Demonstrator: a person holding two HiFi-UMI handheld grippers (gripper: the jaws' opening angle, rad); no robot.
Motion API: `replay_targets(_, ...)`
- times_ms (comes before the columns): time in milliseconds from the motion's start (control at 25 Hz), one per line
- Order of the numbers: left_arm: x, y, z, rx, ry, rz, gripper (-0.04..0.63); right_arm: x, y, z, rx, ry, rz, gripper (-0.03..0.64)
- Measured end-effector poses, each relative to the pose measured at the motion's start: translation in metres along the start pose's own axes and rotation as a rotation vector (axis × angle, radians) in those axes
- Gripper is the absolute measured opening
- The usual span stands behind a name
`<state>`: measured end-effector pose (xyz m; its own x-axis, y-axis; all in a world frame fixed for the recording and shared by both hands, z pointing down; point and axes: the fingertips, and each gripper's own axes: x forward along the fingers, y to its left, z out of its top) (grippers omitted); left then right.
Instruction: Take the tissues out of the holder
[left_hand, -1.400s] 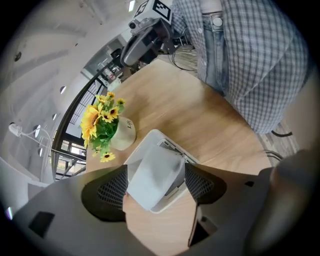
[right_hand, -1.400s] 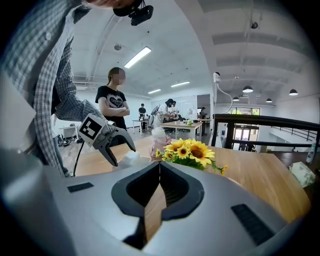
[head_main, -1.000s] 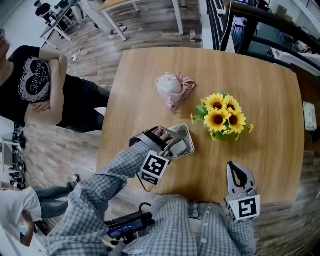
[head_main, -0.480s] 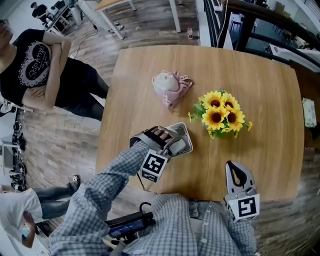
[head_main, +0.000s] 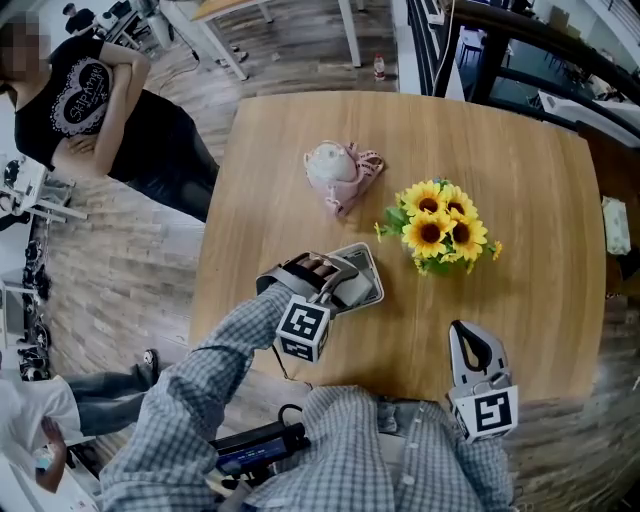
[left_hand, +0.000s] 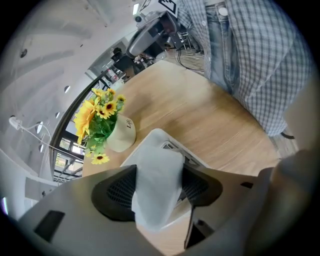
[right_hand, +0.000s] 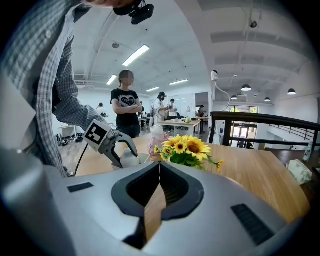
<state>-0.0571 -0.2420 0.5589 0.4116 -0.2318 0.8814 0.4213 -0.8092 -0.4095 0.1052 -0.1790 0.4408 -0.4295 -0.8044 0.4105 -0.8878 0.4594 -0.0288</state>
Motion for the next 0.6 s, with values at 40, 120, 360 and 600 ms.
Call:
replay_targets(40, -0.002, 0.000, 0.002, -0.026, -0.010, -0.010, 0.281, 0.000, 0.000, 0.002, 0.006, -0.010, -0.002, 0.012)
replay_targets(120, -0.007, 0.001, 0.004, -0.073, -0.025, -0.016, 0.281, -0.001, 0.001, 0.001, -0.006, -0.002, 0.004, 0.012)
replay_targets(360, -0.025, 0.015, 0.001, -0.169, -0.036, 0.069, 0.281, -0.005, 0.001, 0.001, -0.033, 0.005, 0.019, 0.012)
replay_targets(600, -0.048, 0.030, 0.009, -0.251, -0.066, 0.149, 0.281, -0.004, -0.001, 0.014, -0.029, -0.053, 0.017, 0.012)
